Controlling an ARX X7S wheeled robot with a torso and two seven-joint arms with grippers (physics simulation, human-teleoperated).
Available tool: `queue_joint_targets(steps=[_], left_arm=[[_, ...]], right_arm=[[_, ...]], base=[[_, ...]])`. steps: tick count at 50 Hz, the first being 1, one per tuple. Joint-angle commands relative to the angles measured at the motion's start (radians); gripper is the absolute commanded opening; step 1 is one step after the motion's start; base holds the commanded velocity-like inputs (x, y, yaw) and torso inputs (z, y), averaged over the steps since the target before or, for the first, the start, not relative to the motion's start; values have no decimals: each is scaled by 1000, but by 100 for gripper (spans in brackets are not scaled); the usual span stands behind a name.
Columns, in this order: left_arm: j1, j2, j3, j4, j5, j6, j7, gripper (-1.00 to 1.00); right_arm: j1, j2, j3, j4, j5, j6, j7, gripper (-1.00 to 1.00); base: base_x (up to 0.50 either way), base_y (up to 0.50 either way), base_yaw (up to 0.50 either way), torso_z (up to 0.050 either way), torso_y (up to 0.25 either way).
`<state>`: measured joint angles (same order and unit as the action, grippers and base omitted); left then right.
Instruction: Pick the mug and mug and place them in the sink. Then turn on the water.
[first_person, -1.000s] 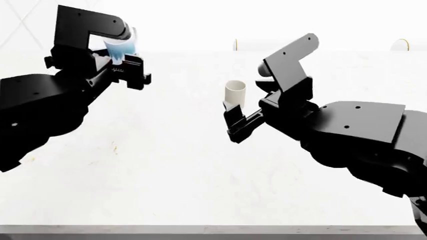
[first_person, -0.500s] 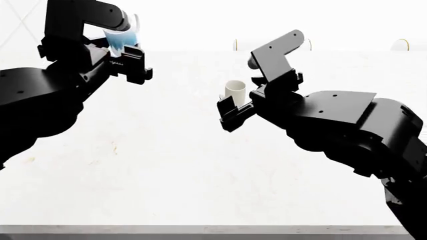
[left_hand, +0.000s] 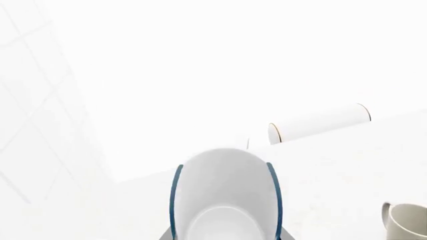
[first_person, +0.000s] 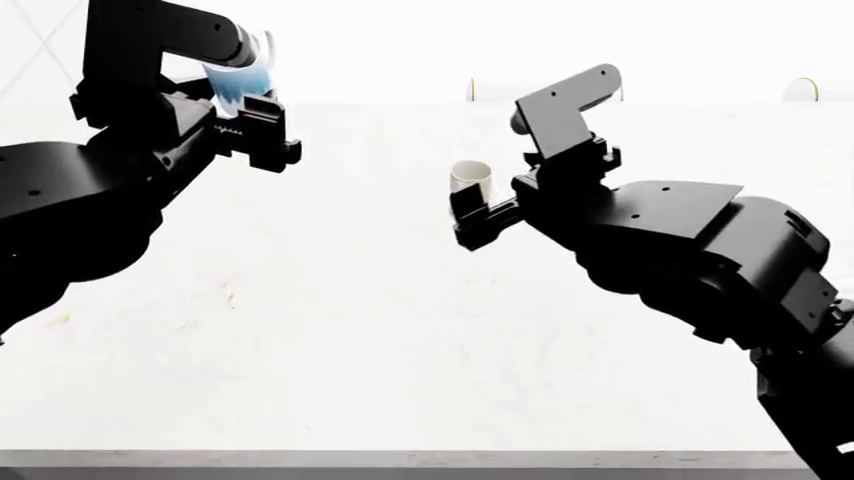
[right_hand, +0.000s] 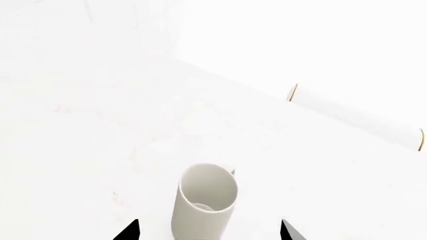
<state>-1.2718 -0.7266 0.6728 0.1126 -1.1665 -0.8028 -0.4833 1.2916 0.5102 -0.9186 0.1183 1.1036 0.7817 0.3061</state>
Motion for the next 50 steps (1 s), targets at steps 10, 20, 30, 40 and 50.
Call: queue_joint_targets(steps=[10,20,30,40,50], left_arm=[[-1,-5,-8,8,-5,4,-14,-100],[2,-2,-5,0,1,12,-4,-100],[1,-2,-5,0,0,12,-4,-100],[3,-1,-8,-1,-2,15,-5,-100],[4,-5,-10,6,-7,14,-7,-100]], right_arm=[[-15,-26,13,63,-9,-43,-11,100],[-36,-49,44,110,1,-84,-1,100],[-46,-65,50,131,5,-98,-1,100],[-50,-89,52,168,-1,-117,-10,100],[-56,-103,48,183,-15,-136,-10,100]], base=[[0,0,0,0,1],[0,0,0,0,0],[0,0,0,0,0],[0,0,0,0,1],[0,0,0,0,0]])
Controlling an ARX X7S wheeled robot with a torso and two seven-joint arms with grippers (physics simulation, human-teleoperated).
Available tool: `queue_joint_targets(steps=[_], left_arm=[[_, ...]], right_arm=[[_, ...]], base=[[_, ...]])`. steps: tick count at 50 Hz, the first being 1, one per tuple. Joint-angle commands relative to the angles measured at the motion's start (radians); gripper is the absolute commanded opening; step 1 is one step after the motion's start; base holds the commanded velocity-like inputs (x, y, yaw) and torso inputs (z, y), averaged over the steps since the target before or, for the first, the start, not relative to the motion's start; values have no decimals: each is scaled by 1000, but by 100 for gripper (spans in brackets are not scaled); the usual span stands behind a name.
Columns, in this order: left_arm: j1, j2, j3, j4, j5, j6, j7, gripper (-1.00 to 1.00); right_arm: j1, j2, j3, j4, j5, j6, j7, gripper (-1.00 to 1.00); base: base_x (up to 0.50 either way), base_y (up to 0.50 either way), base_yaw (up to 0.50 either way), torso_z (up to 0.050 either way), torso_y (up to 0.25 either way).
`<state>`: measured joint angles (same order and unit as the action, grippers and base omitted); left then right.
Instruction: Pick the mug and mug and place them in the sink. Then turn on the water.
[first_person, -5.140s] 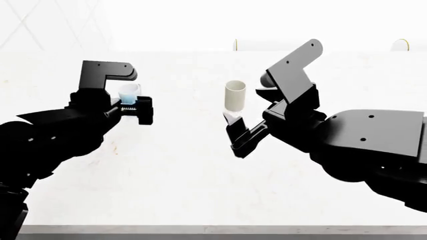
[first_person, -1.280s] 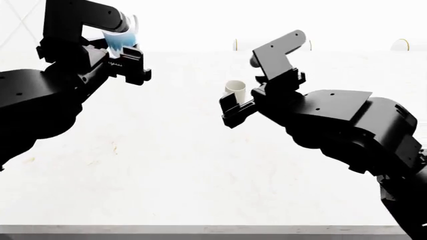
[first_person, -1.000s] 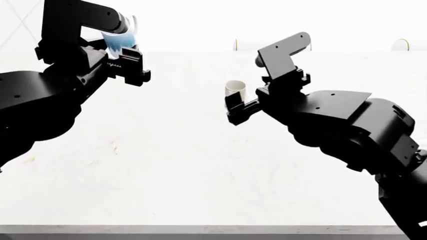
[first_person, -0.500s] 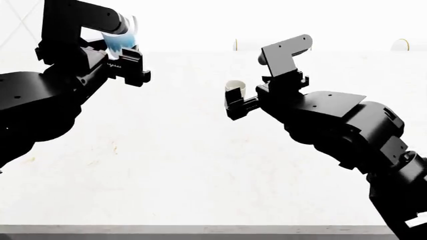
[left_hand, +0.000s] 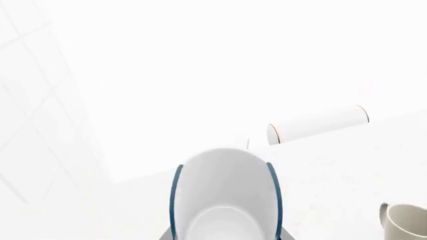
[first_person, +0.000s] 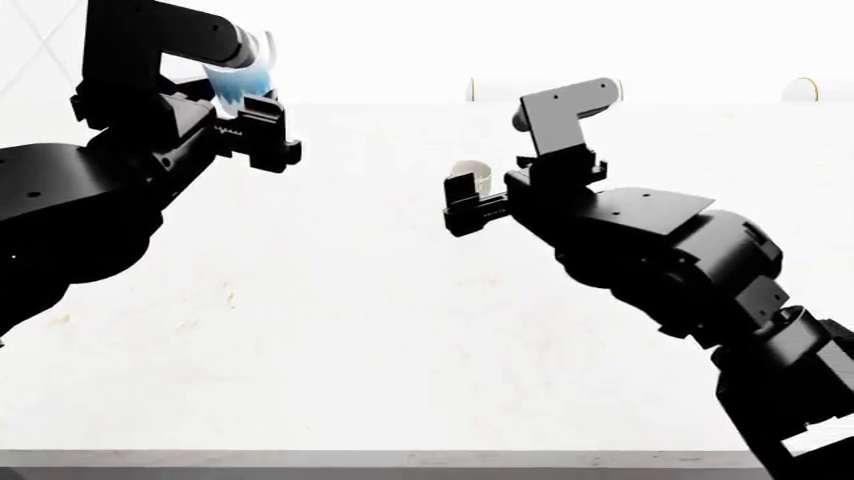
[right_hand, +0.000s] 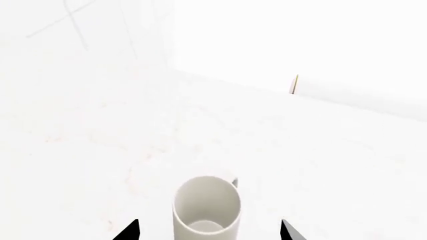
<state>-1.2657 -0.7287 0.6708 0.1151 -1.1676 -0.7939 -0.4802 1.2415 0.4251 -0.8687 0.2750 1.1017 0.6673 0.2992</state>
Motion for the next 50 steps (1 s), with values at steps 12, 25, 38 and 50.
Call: queue_joint_targets(steps=[12,25,38,50], left_arm=[[-1,-4,-4,-9,7,15,6,-100],[0,-9,-9,1,-4,11,-2,-100],[-2,-9,-15,9,-17,2,-16,-100],[6,-14,-15,3,-7,16,-5,-100]], right_arm=[[-3,-40,-24,69,-26,-18,-34,100],[3,-60,-34,107,-36,-16,-41,100],[17,-80,-42,177,-53,-24,-61,100],[22,-102,-48,228,-66,-36,-73,100]], base=[[0,0,0,0,1],[0,0,0,0,0],[0,0,0,0,1],[0,0,0,0,0]])
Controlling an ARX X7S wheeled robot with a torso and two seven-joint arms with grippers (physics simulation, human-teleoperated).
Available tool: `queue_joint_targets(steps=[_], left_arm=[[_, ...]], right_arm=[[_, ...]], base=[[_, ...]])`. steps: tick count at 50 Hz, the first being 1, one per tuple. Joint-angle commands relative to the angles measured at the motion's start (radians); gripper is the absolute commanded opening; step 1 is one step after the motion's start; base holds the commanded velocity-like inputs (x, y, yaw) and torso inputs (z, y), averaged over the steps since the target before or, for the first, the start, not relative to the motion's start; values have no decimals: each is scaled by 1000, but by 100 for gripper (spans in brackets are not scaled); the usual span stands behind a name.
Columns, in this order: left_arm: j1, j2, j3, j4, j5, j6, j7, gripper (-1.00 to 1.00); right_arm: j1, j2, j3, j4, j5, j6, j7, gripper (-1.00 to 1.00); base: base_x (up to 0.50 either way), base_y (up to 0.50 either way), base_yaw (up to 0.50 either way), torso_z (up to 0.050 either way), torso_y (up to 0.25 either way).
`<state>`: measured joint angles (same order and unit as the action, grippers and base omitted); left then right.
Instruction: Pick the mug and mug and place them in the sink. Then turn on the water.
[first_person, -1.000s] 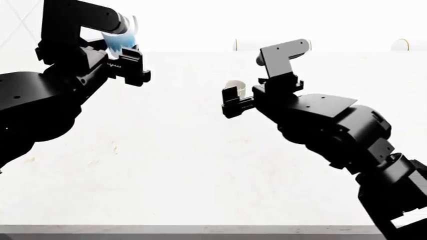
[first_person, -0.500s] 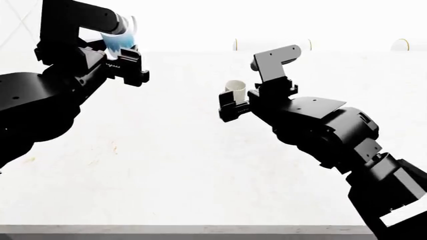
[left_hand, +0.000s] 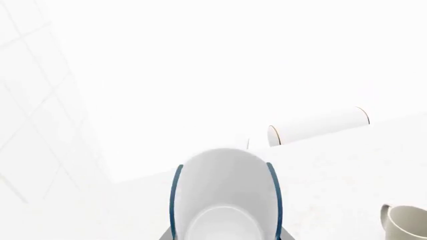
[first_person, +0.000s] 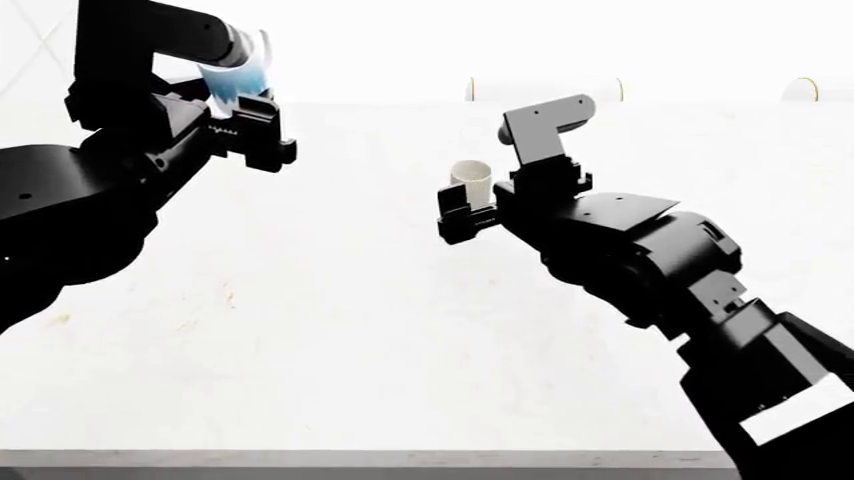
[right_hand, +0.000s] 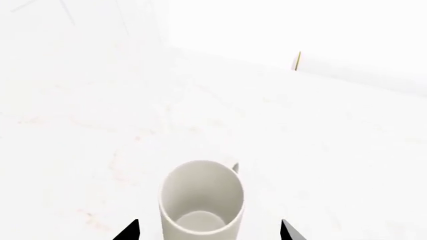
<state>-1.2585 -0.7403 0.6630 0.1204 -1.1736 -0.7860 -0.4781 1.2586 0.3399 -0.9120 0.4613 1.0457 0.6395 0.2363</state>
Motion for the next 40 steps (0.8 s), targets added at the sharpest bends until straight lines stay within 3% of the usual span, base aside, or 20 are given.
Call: queue_joint_targets(steps=[1,40], left_arm=[[-1,-2,-8,-2,-2,8,-8,-100],[-10,-6,-7,8,-11,-6,-16,-100]], right_arm=[[5,-18,-7,43,-13,-9,-13,100],[8,-74,-23,135,-32,-37,-52,100]], base=[[0,0,0,0,0],[0,0,0,0,0]])
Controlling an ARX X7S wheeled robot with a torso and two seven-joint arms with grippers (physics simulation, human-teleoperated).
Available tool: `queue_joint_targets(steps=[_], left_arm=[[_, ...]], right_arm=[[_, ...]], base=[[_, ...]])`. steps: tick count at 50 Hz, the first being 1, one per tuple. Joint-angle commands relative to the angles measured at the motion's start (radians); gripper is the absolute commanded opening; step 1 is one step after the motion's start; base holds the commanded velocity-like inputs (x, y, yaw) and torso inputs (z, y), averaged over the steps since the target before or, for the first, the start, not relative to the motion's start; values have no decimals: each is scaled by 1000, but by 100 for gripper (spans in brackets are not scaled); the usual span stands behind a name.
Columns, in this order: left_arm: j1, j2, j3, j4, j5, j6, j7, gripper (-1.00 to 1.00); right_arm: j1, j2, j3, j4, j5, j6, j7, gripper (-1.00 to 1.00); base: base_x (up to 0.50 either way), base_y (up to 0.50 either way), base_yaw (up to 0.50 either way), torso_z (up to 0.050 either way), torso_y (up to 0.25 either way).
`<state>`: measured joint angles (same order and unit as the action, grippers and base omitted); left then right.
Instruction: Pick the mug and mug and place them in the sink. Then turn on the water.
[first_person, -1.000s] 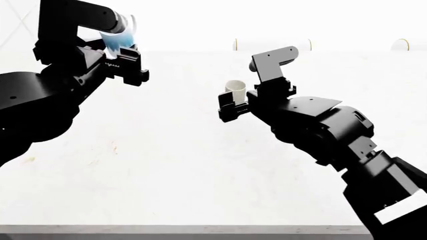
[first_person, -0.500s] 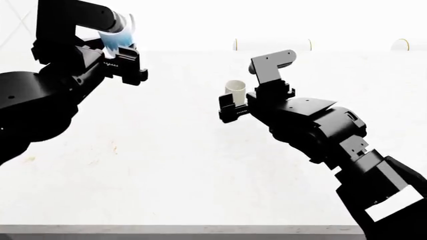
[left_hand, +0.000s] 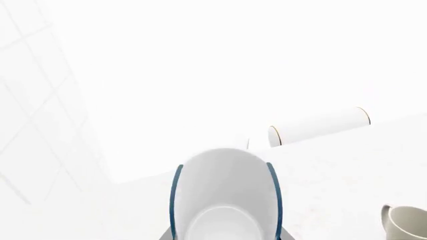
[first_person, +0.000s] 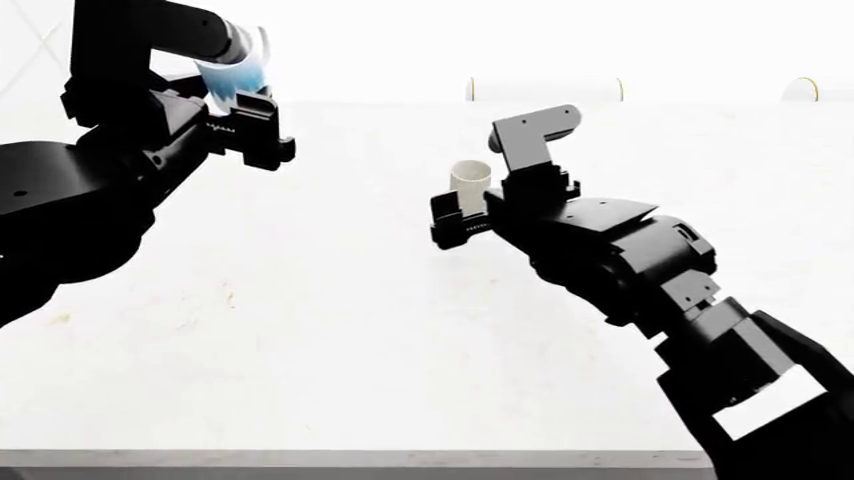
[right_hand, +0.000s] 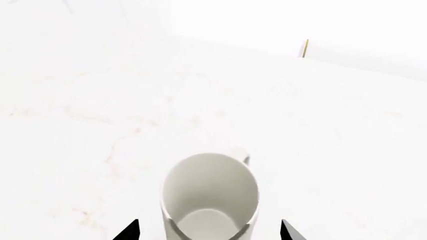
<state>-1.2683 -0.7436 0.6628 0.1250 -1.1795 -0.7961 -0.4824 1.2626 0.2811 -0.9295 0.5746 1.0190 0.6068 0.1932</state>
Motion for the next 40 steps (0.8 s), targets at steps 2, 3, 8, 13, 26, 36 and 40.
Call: queue_joint_targets(steps=[2,3,8,13,26,36,40], left_arm=[[0,-3,-8,2,-6,6,-11,-100],[0,-3,-7,2,-6,5,-11,-100],[1,-6,-10,4,-9,5,-12,-100],[-2,-9,-13,10,-19,-3,-19,-100],[5,-10,-12,4,-10,8,-10,-100],[7,-14,-14,7,-13,7,-13,-100],[10,-18,-16,11,-16,8,-15,-100]], right_arm=[[4,-20,-11,29,-12,-9,-15,100],[4,-23,-11,35,-13,-11,-16,100],[6,-33,-14,45,-14,-10,-18,100],[8,-38,-16,63,-22,-17,-17,100],[12,-52,-21,107,-40,-37,-18,100],[4,-71,-30,141,-56,-66,-40,100],[-4,-74,-29,145,-62,-89,-46,-100]], base=[[0,0,0,0,0],[0,0,0,0,0],[0,0,0,0,2],[0,0,0,0,0],[0,0,0,0,0],[0,0,0,0,1],[0,0,0,0,0]])
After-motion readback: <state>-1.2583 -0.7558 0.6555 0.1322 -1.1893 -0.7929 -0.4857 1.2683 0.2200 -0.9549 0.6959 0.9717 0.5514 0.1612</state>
